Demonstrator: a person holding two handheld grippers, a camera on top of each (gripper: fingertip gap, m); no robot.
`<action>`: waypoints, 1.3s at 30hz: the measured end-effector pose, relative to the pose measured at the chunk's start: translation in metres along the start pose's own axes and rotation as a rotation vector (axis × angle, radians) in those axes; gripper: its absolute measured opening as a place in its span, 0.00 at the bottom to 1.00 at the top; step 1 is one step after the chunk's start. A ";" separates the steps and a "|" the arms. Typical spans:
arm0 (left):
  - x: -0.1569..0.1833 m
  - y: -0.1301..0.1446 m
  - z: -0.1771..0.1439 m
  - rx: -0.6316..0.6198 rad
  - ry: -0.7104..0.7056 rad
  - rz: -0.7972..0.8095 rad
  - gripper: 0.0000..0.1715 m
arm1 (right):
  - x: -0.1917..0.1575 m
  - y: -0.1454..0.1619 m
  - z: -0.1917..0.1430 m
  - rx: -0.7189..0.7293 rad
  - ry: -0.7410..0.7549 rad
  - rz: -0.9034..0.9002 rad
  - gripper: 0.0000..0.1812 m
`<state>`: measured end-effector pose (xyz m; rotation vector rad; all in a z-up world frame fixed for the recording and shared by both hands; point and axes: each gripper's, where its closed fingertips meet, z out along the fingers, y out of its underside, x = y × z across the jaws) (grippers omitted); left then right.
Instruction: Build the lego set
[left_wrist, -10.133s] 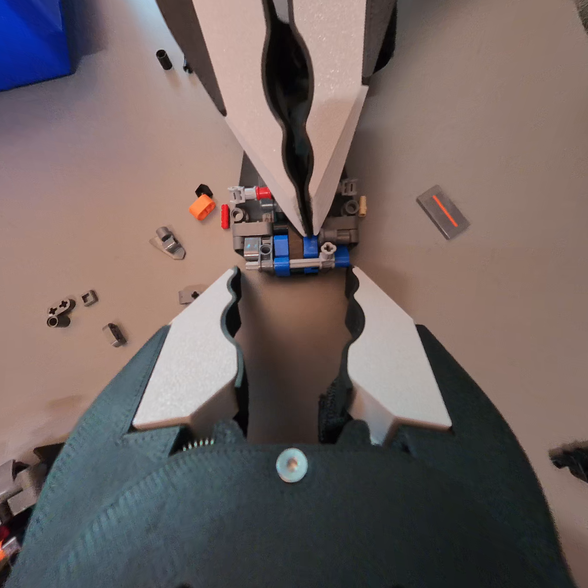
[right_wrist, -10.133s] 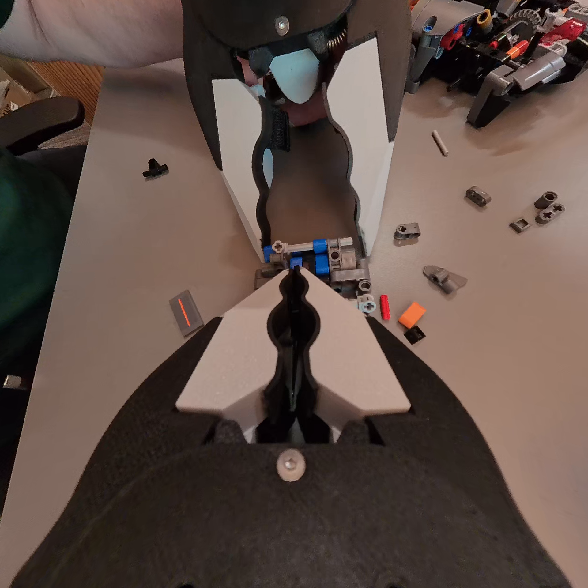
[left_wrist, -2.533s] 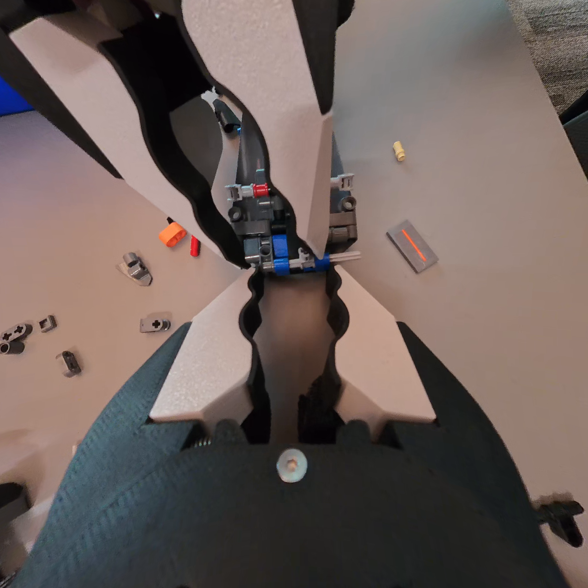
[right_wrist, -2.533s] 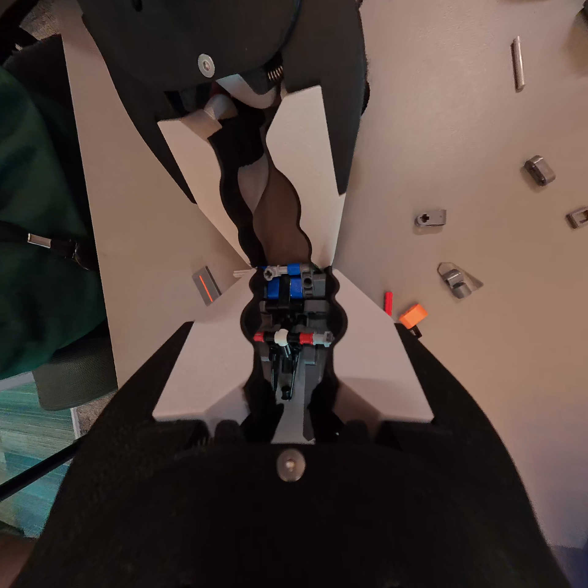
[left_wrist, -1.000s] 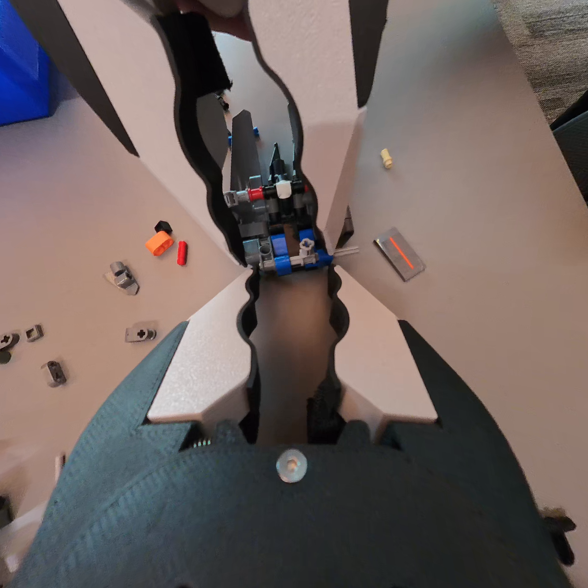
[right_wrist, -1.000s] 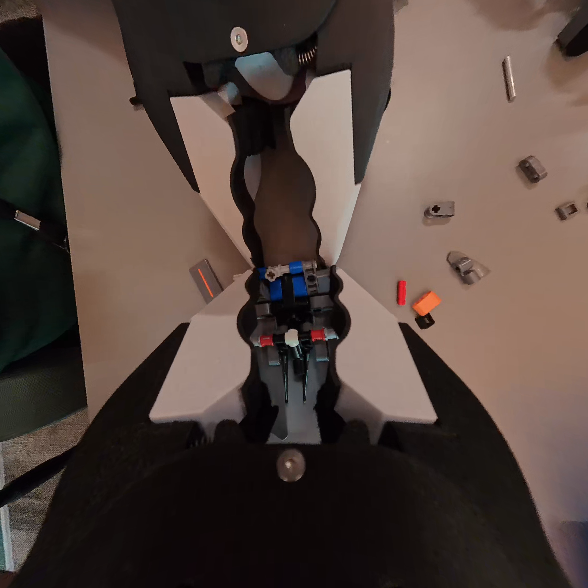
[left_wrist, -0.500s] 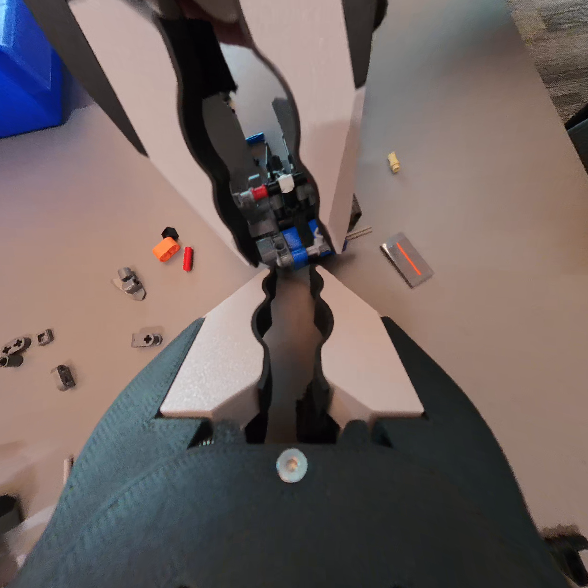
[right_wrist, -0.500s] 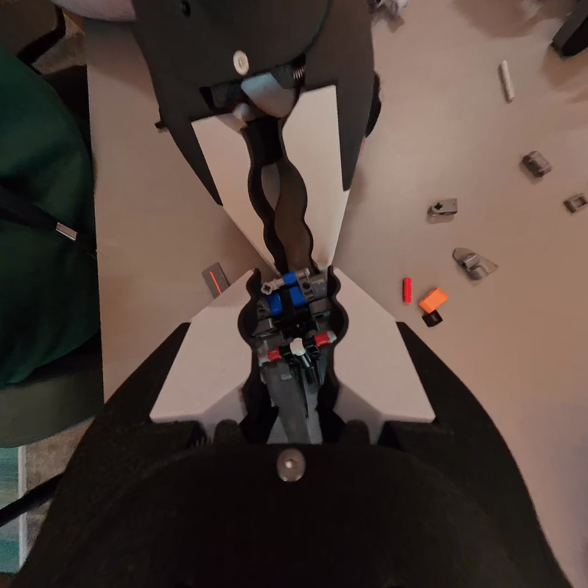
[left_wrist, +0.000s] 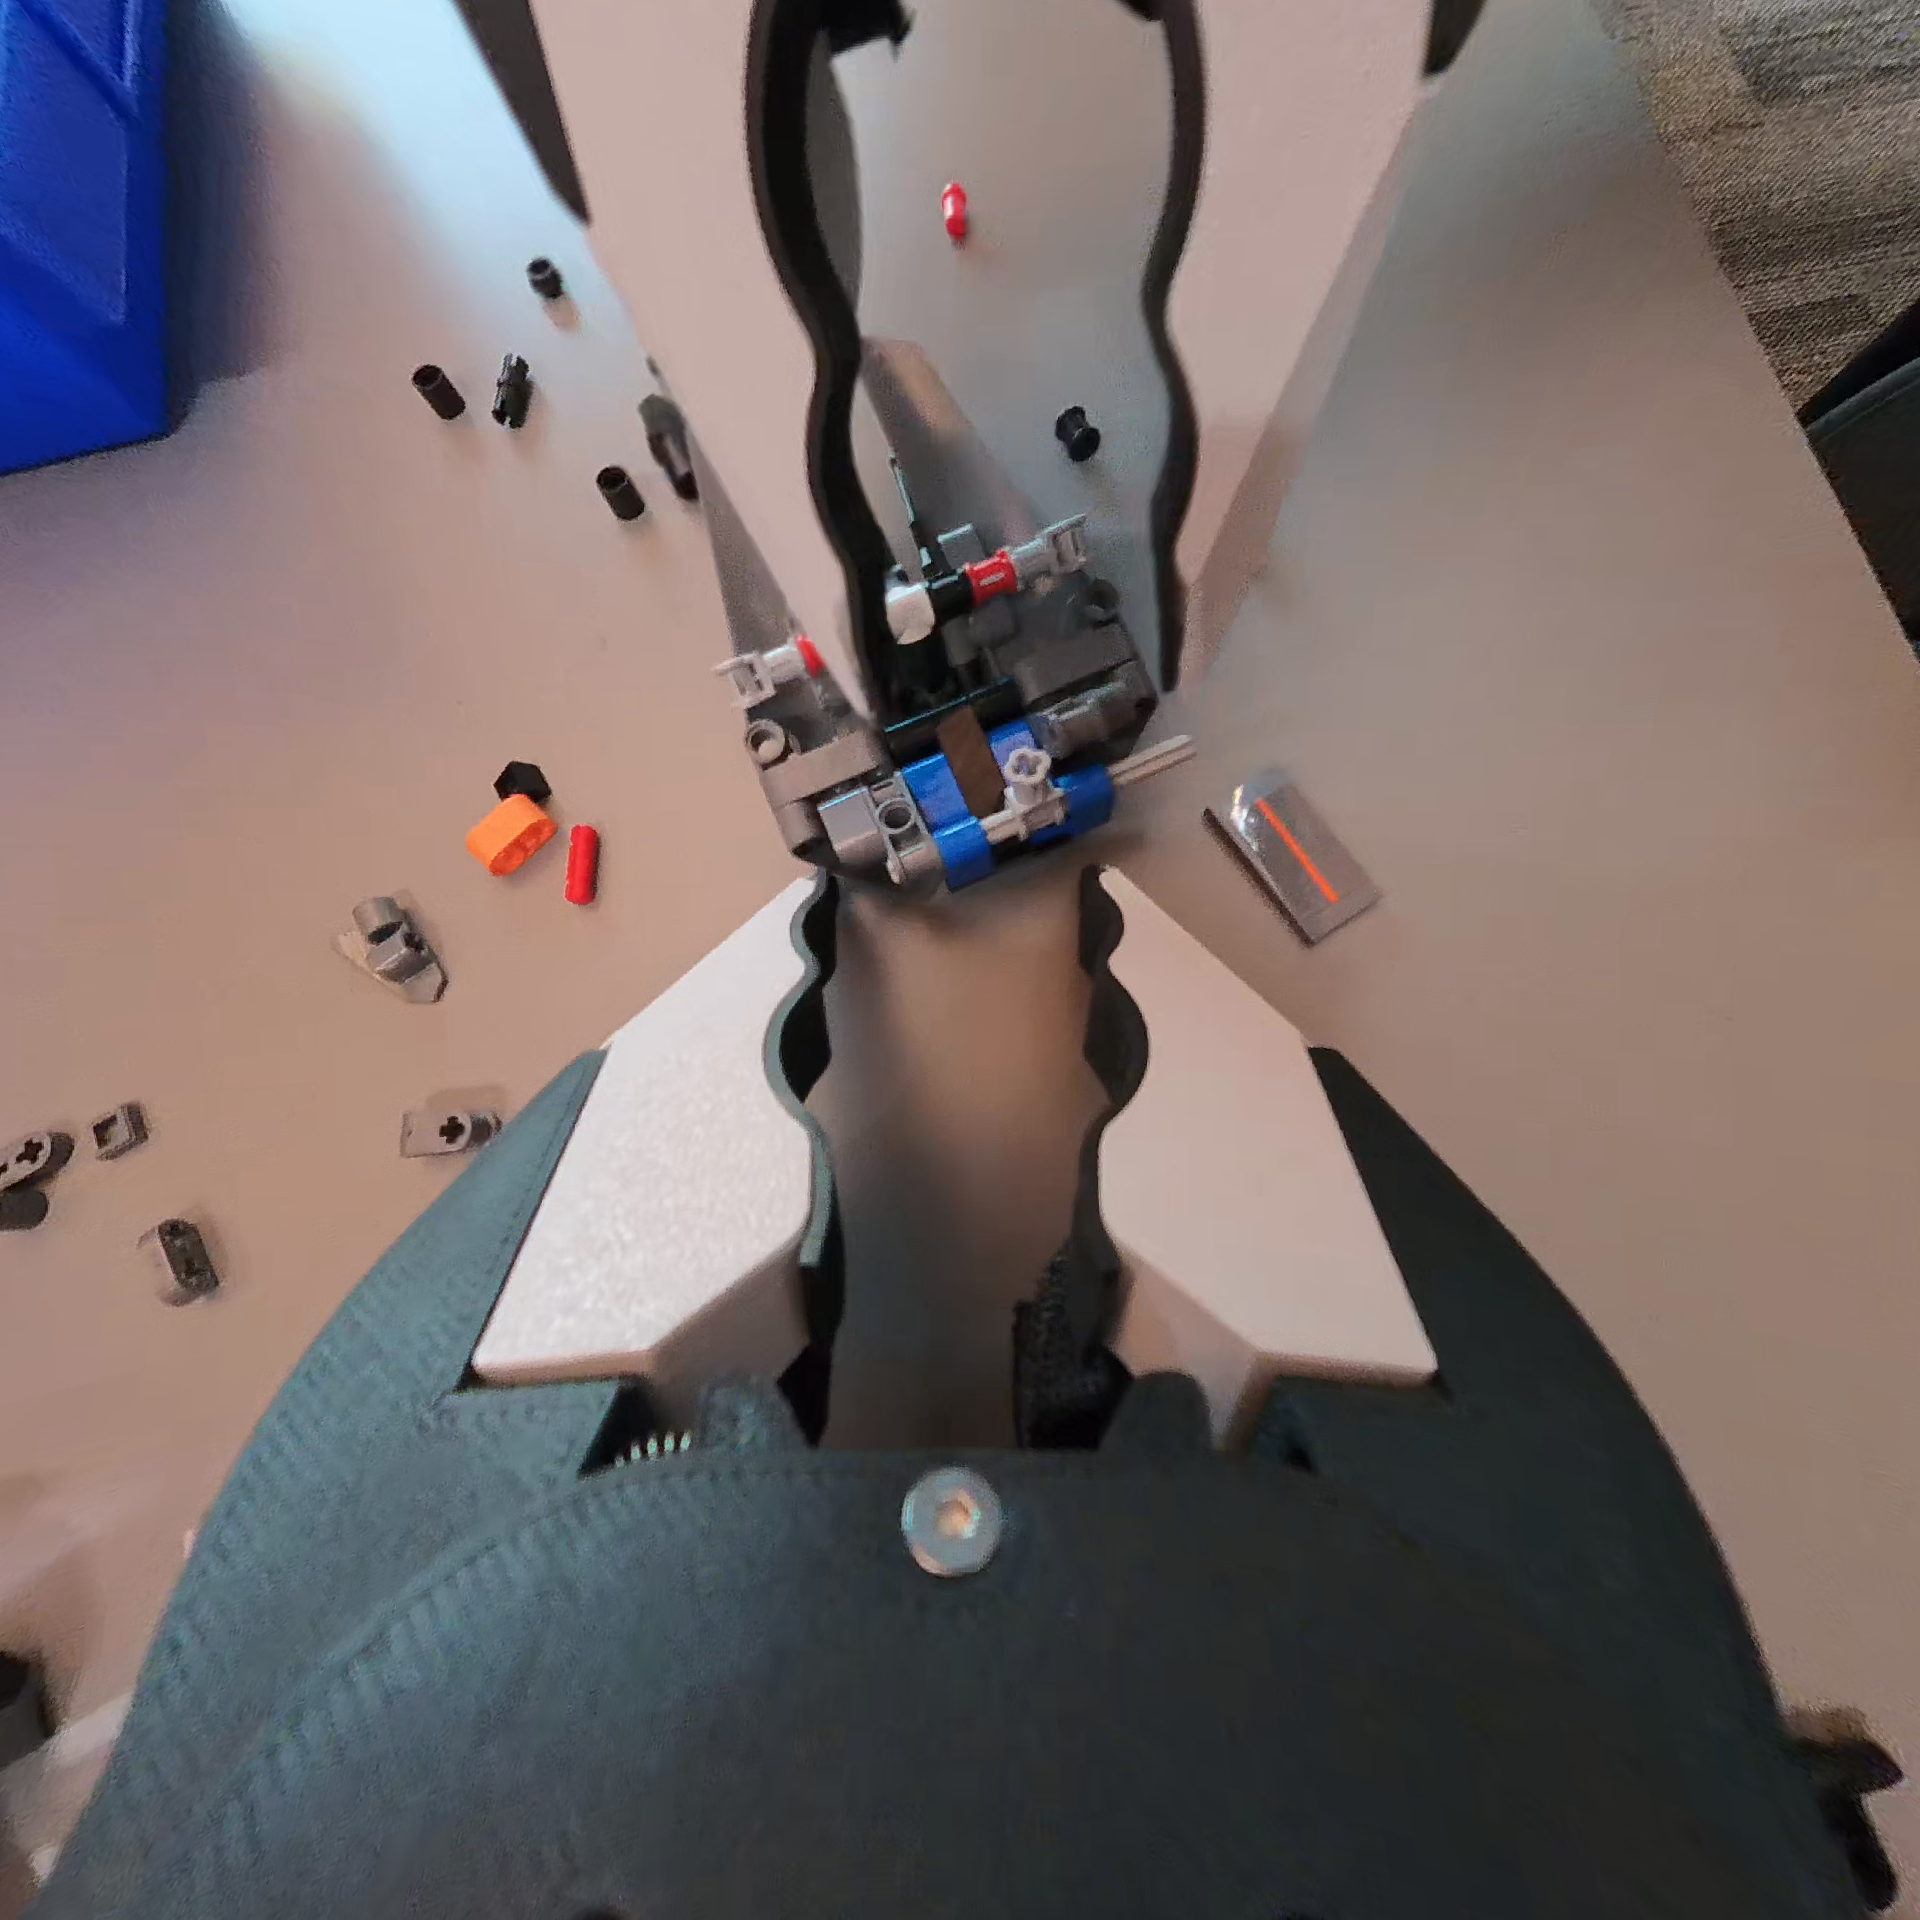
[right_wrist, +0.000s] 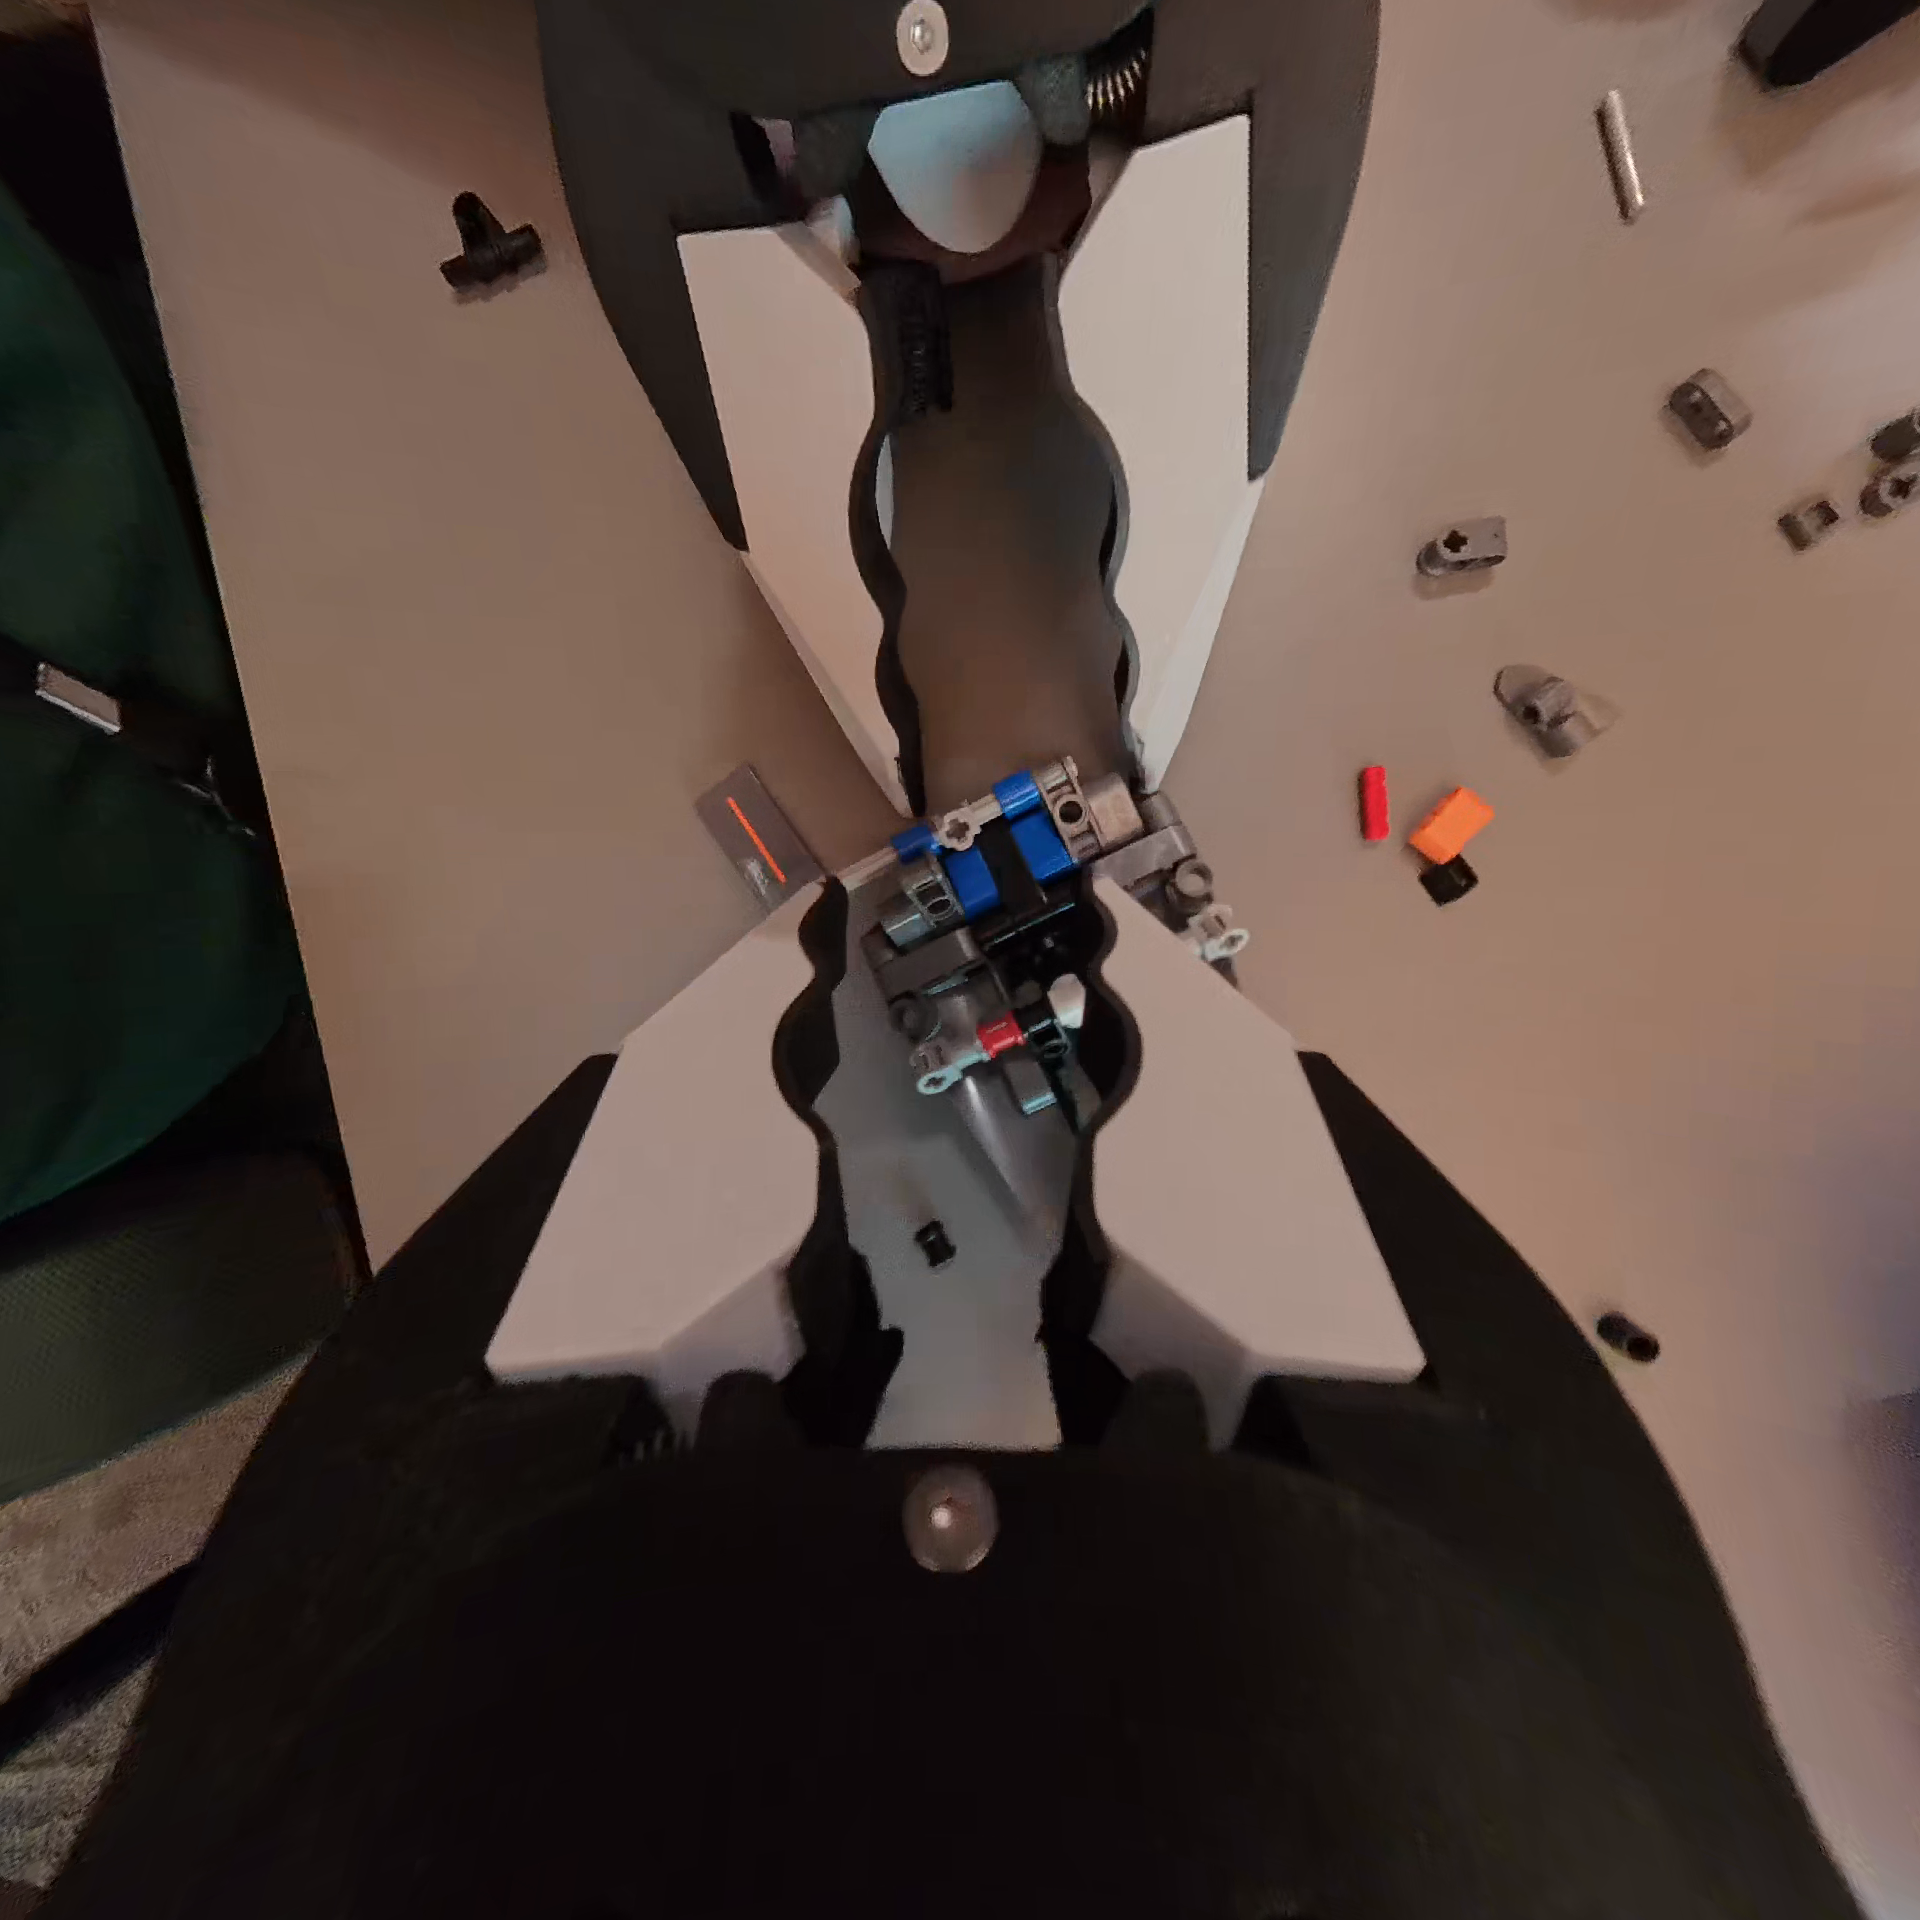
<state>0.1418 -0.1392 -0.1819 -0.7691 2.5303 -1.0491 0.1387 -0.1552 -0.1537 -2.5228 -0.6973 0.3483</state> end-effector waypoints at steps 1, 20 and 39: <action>0.000 0.000 0.000 0.001 -0.001 0.000 0.26 | -0.002 0.001 -0.001 0.000 0.011 0.019 0.25; 0.007 -0.004 -0.001 -0.032 -0.034 -0.002 0.27 | -0.008 0.002 -0.007 0.312 0.175 0.313 0.04; 0.012 -0.059 -0.058 0.361 -0.223 -0.125 0.29 | -0.019 -0.042 -0.051 0.881 -0.128 0.462 0.04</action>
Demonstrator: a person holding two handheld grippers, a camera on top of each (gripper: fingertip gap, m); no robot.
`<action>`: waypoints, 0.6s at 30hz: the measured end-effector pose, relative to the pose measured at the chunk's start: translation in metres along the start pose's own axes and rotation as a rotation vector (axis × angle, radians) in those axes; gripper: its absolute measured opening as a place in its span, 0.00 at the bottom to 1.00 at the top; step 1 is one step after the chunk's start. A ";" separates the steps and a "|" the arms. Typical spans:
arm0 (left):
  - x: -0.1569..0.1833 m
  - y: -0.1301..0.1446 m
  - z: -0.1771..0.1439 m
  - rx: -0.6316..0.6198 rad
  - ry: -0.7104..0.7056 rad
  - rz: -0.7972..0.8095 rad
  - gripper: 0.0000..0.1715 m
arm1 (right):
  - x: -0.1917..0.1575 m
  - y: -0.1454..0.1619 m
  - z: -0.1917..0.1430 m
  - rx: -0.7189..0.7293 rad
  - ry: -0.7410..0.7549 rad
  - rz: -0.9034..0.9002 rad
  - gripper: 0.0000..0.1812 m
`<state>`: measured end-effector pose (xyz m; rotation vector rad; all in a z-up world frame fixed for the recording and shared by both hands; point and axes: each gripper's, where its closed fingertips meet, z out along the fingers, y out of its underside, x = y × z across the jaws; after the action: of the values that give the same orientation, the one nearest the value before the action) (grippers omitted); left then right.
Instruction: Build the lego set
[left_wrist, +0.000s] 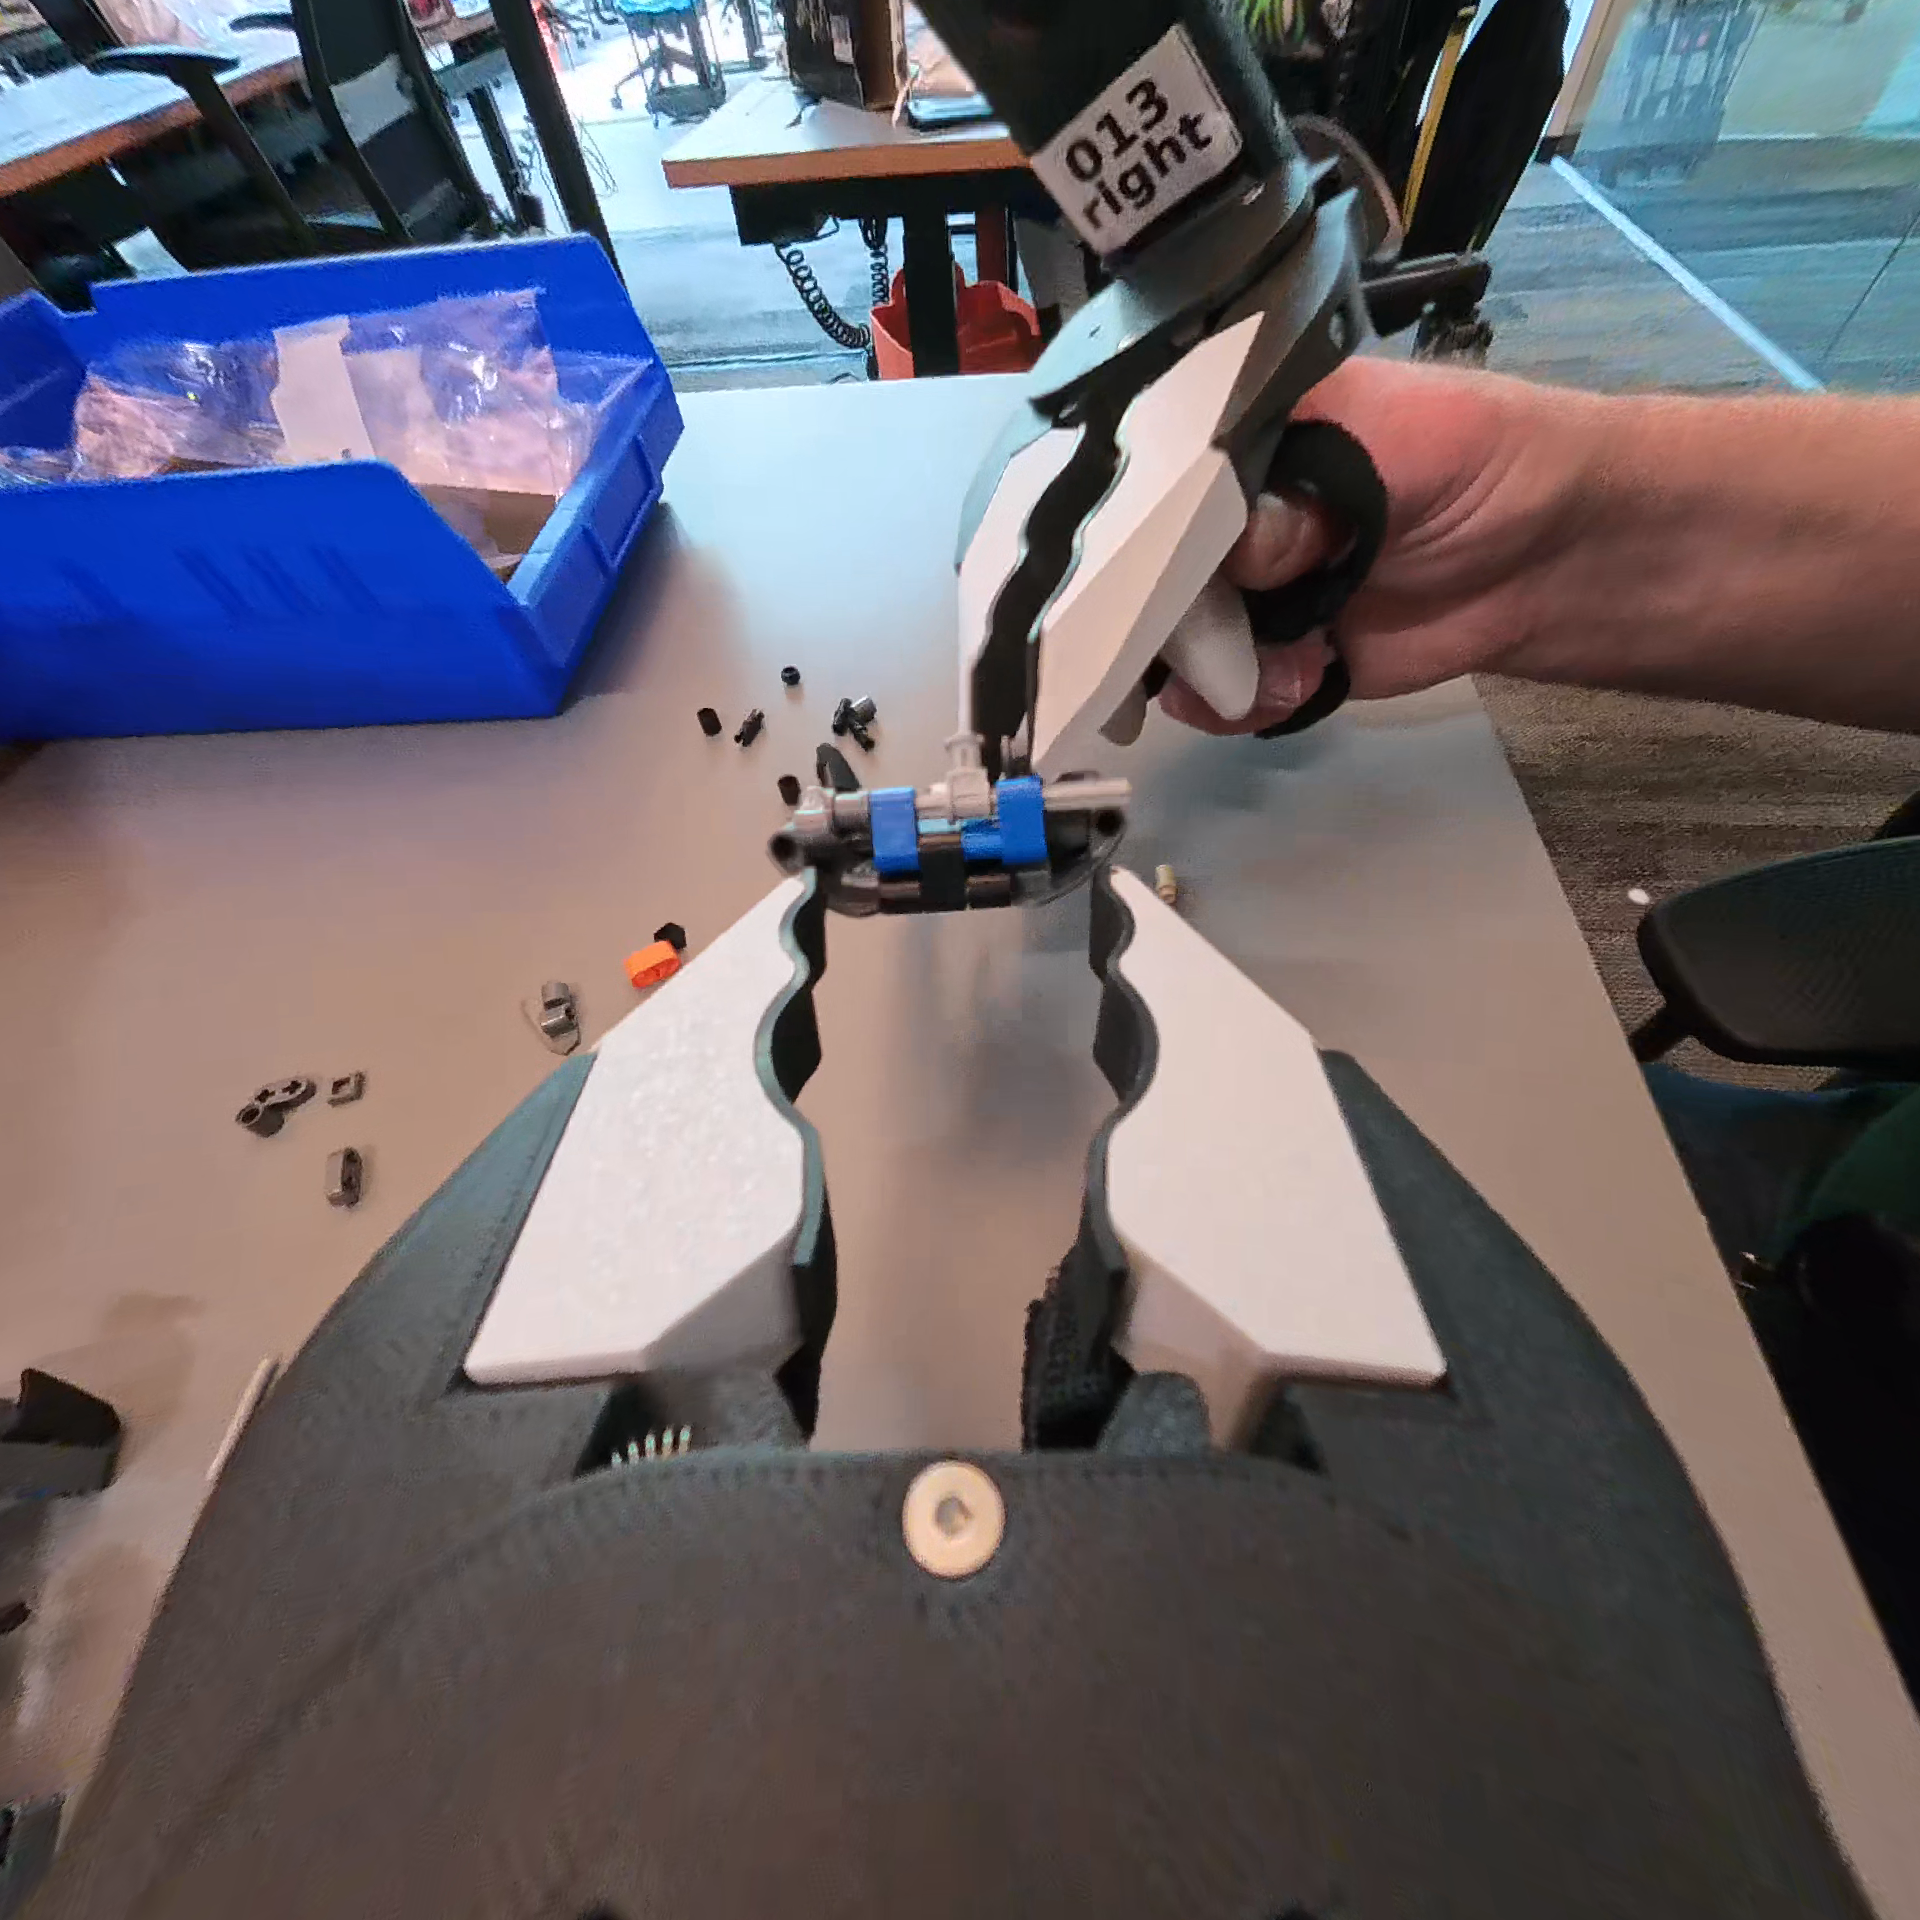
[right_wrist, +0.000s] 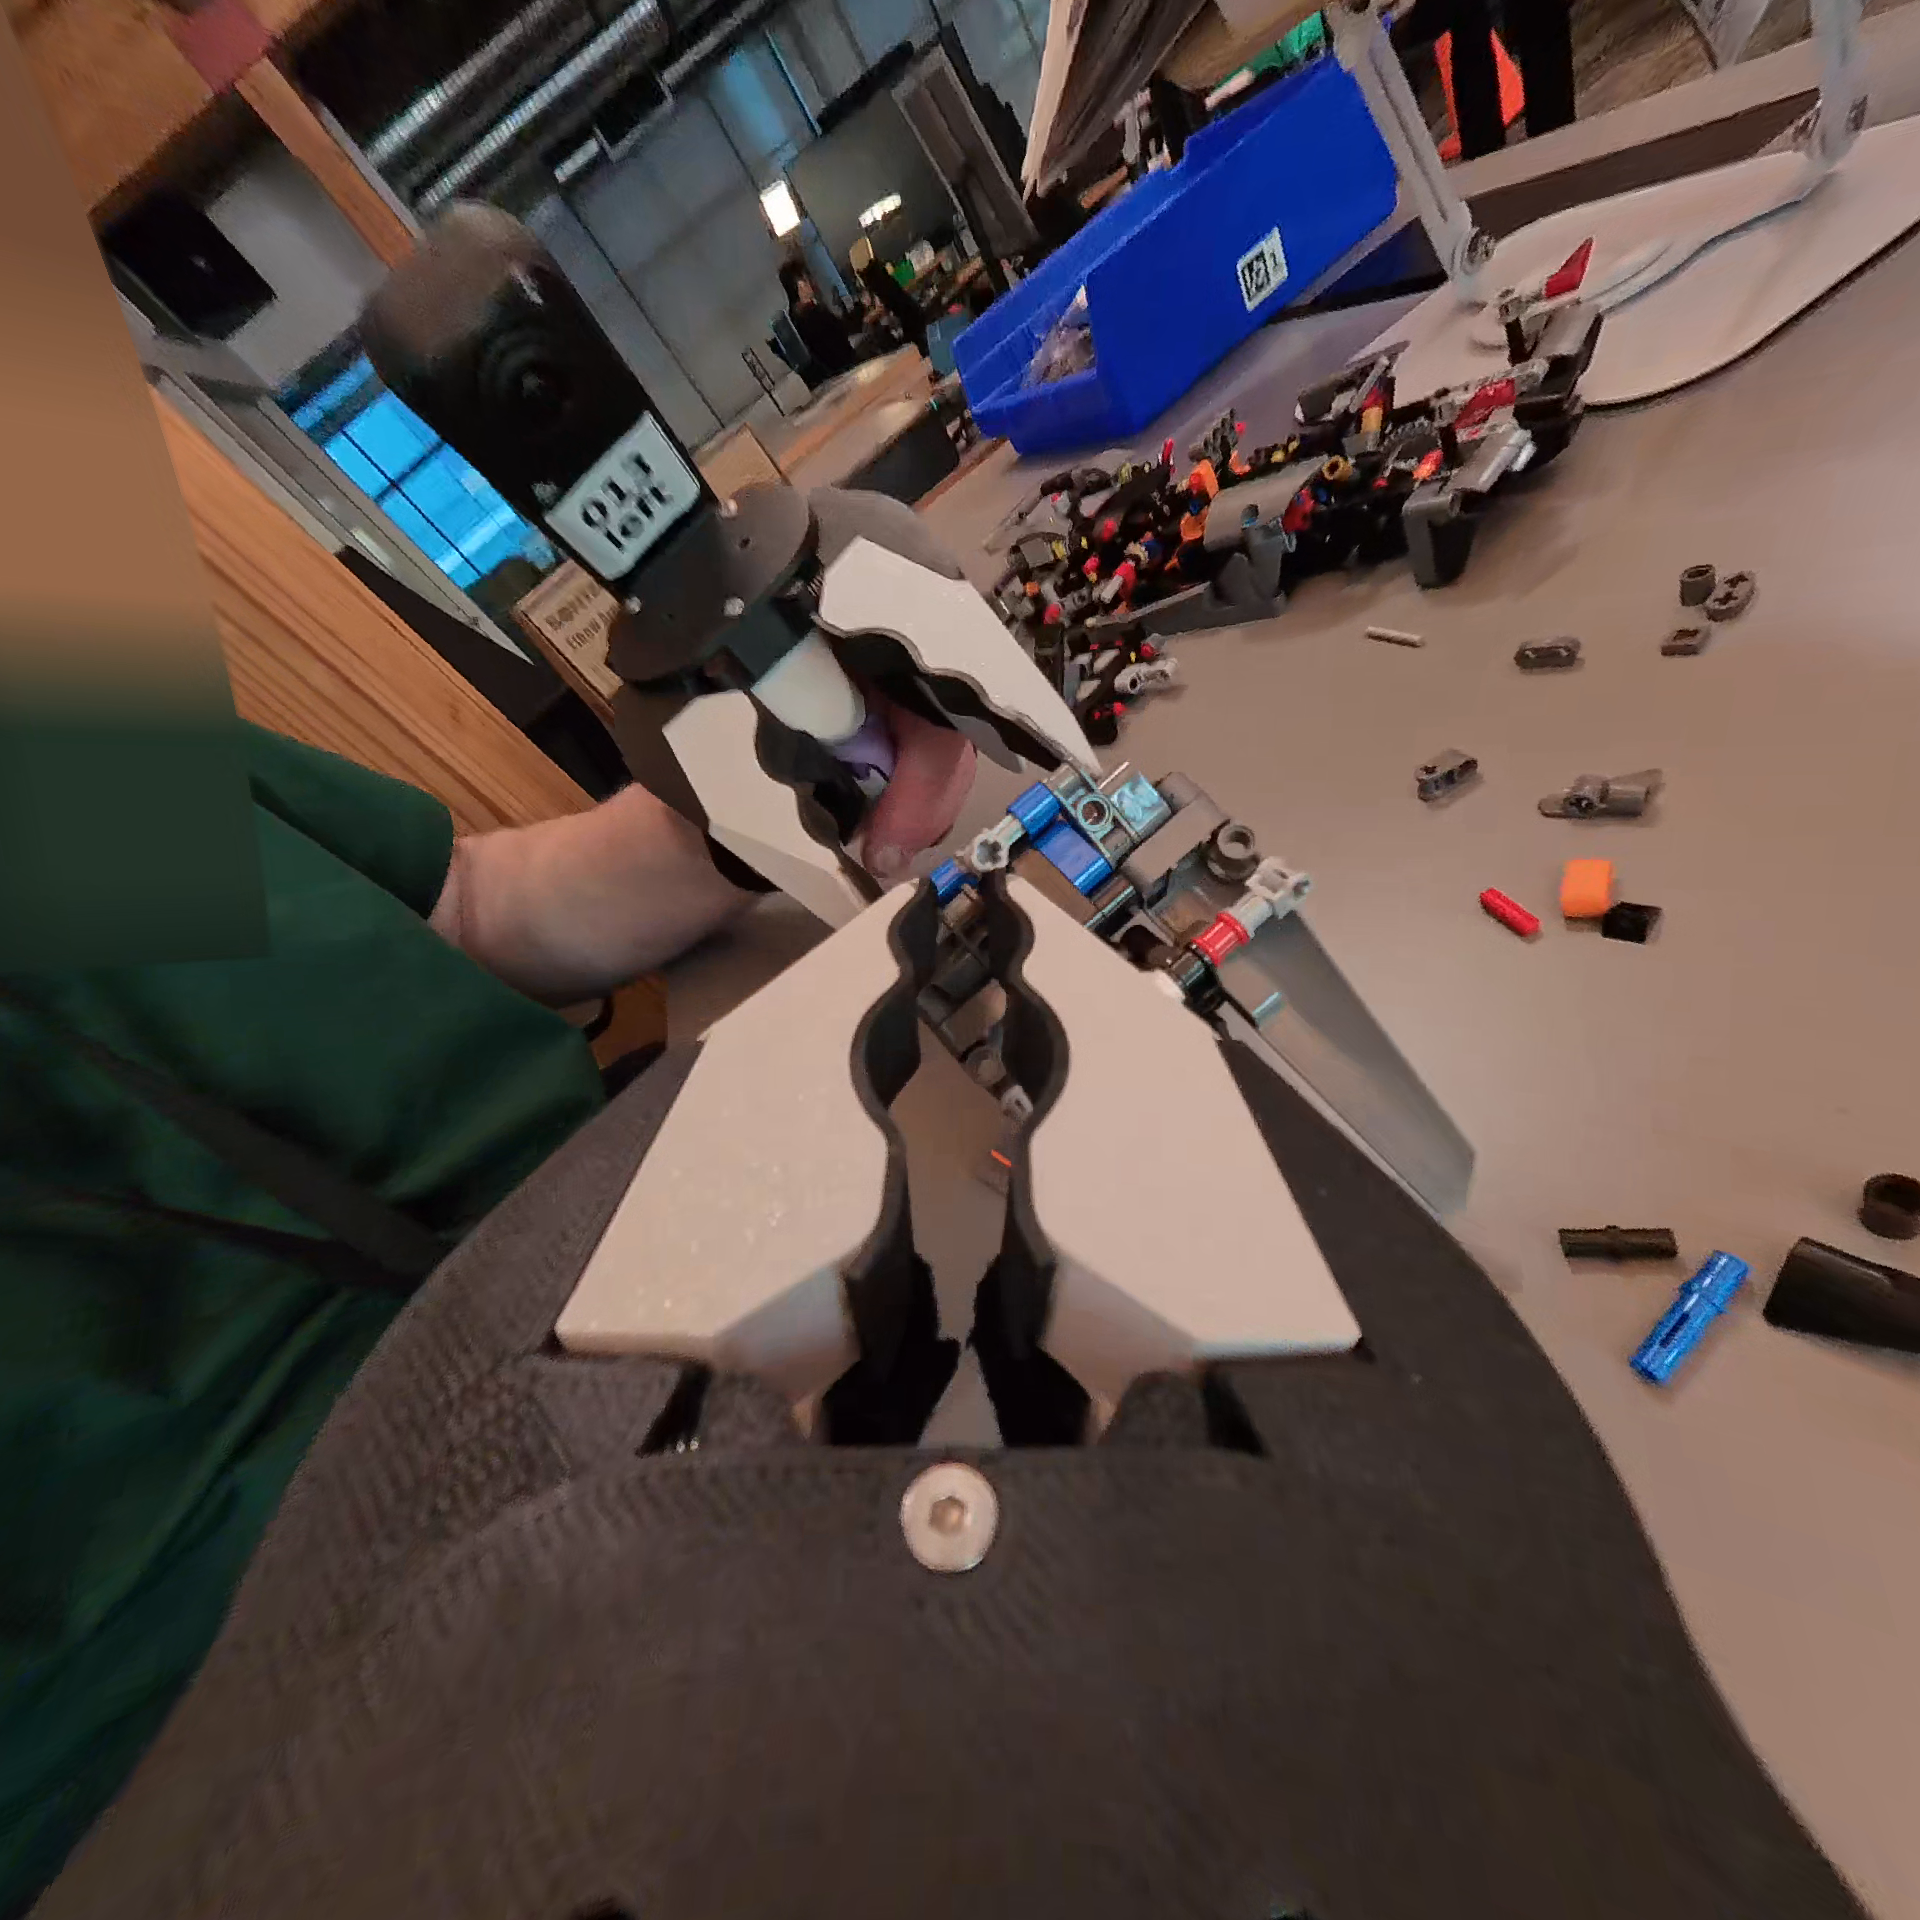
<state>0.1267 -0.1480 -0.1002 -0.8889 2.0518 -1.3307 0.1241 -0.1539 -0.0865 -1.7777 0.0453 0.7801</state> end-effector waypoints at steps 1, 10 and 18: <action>0.002 -0.002 -0.001 0.009 0.005 -0.006 0.27 | 0.001 0.003 0.002 -0.017 0.012 -0.011 0.04; 0.005 0.011 0.002 -0.043 -0.004 -0.036 0.19 | -0.002 0.010 0.011 0.018 -0.032 0.032 0.04; 0.006 0.013 0.002 -0.035 -0.008 -0.001 0.18 | -0.003 0.013 0.011 0.012 -0.041 0.026 0.04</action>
<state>0.1219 -0.1500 -0.1132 -0.9084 2.0750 -1.2932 0.1114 -0.1501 -0.0978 -1.7523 0.0456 0.8329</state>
